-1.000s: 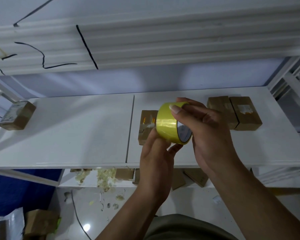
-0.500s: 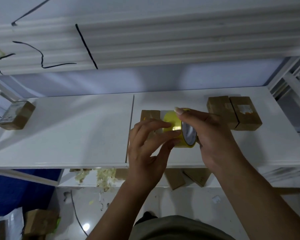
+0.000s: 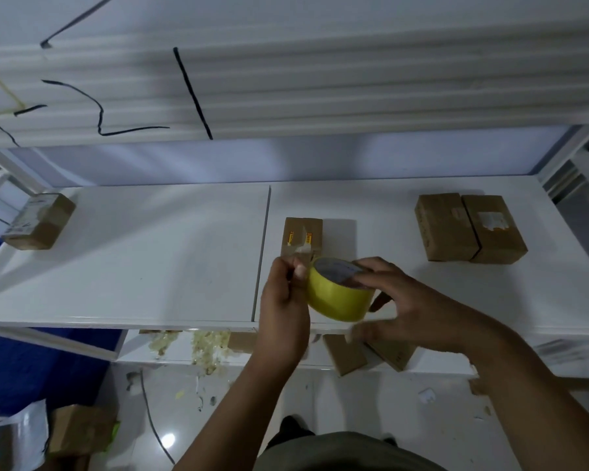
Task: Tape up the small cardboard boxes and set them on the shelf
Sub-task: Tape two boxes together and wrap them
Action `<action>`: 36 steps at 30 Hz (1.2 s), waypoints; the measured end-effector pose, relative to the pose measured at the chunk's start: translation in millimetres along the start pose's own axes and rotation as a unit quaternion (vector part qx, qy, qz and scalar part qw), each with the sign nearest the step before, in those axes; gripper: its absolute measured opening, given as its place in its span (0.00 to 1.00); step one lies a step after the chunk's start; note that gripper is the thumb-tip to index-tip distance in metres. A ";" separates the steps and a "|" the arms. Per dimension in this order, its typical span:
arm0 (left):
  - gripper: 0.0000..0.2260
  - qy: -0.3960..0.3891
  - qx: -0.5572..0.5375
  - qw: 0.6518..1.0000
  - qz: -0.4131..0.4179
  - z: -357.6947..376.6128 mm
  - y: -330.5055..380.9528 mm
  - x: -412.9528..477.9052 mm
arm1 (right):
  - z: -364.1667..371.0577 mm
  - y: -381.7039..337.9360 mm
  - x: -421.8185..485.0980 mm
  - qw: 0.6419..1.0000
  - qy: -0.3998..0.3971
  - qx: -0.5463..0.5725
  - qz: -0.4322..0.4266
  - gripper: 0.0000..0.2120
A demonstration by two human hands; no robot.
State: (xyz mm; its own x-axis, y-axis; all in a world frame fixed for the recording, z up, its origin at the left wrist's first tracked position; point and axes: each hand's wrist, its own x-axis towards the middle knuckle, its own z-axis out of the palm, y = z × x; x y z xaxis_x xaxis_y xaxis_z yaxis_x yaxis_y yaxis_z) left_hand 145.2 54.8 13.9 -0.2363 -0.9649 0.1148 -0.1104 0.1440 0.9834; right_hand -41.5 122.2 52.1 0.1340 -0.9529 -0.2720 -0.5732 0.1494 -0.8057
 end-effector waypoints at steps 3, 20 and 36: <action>0.12 -0.005 0.004 0.999 -0.040 0.5 -4.5 -9.2 | 6.2 10.9 3.0 0.998 0.048 -0.016 -0.033 0.35; 0.08 -0.049 -0.029 0.973 -0.222 -21.4 -35.9 12.2 | 36.1 38.3 36.4 0.984 0.162 -0.069 0.041 0.28; 0.21 -0.158 -0.134 0.944 -0.258 -26.2 -44.8 45.6 | 18.5 27.5 45.2 0.979 0.181 -0.072 0.064 0.38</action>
State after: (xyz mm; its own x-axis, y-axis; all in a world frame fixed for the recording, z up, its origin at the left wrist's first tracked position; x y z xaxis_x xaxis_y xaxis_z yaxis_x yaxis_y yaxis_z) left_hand 164.7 -1.4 -21.2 -0.4986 -0.7712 -0.3959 -0.0515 -0.4295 0.9016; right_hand -36.2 88.1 8.0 -0.2277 -0.9635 -0.1409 -0.6775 0.2607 -0.6877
